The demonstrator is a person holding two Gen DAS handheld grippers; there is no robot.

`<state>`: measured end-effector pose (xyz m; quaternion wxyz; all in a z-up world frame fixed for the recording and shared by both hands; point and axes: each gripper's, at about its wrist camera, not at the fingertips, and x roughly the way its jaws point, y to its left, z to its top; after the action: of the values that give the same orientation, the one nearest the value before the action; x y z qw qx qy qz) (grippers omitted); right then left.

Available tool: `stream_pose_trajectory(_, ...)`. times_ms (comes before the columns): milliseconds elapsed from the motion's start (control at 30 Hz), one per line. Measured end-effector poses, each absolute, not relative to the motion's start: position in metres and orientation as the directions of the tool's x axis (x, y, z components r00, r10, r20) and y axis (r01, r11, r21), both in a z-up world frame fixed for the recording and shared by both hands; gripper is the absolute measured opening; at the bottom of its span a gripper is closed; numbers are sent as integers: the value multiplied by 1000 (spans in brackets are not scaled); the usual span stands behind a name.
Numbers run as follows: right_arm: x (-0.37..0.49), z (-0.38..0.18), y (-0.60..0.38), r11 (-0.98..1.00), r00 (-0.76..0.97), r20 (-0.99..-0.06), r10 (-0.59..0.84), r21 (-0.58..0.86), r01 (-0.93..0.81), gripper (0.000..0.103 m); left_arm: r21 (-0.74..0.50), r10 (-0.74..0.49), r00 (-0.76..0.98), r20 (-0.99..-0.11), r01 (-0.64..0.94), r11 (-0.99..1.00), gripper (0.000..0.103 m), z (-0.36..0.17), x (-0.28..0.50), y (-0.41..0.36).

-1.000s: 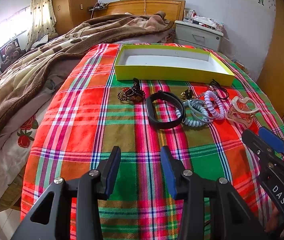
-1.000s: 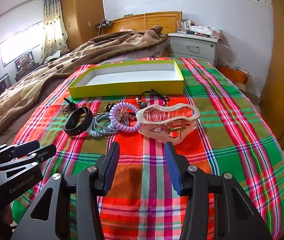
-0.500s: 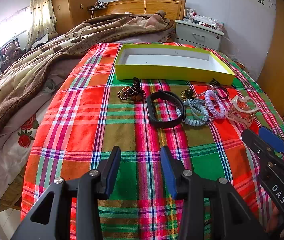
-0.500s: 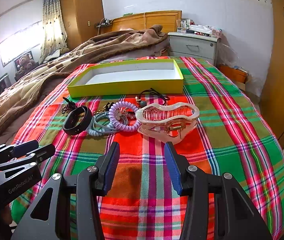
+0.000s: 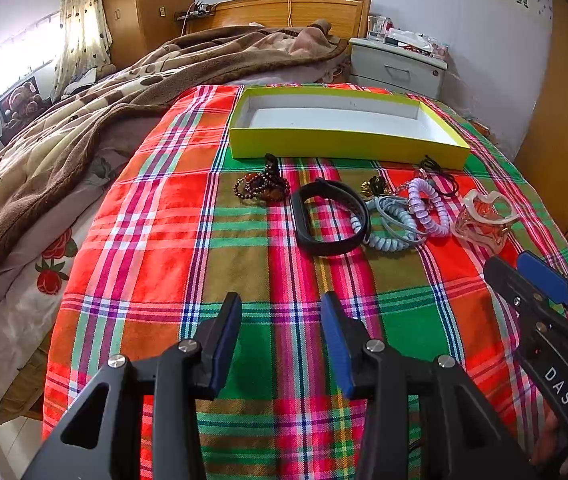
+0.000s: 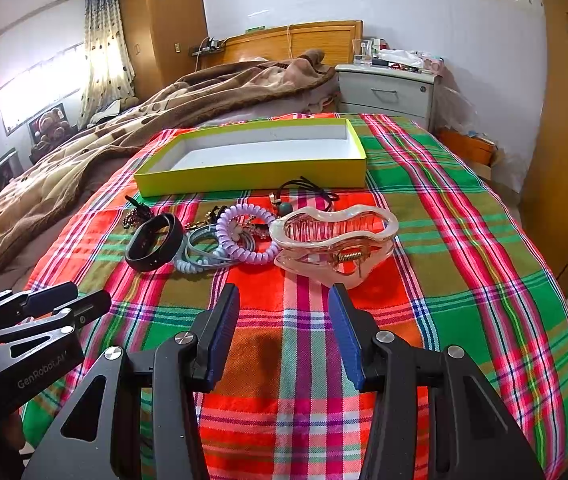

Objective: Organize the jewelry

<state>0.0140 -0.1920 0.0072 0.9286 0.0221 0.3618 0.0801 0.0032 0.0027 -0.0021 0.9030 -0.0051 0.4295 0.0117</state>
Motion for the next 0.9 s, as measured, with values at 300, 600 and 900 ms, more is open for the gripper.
stream_pose_trajectory(300,14,7,-192,986,726,-668,164,98,-132,47,-1,14,631,-775,-24,1000,43,-2,4,2)
stream_pose_trajectory(600,16,7,-193,986,725,-669,164,100,-131,47,-4,12,632,-775,-25,1000,43,1,4,3)
stream_pose_trajectory(900,23,10,-200,988,724,-671,157,107,-115,47,-6,8,621,-784,-20,1000,43,1,11,4)
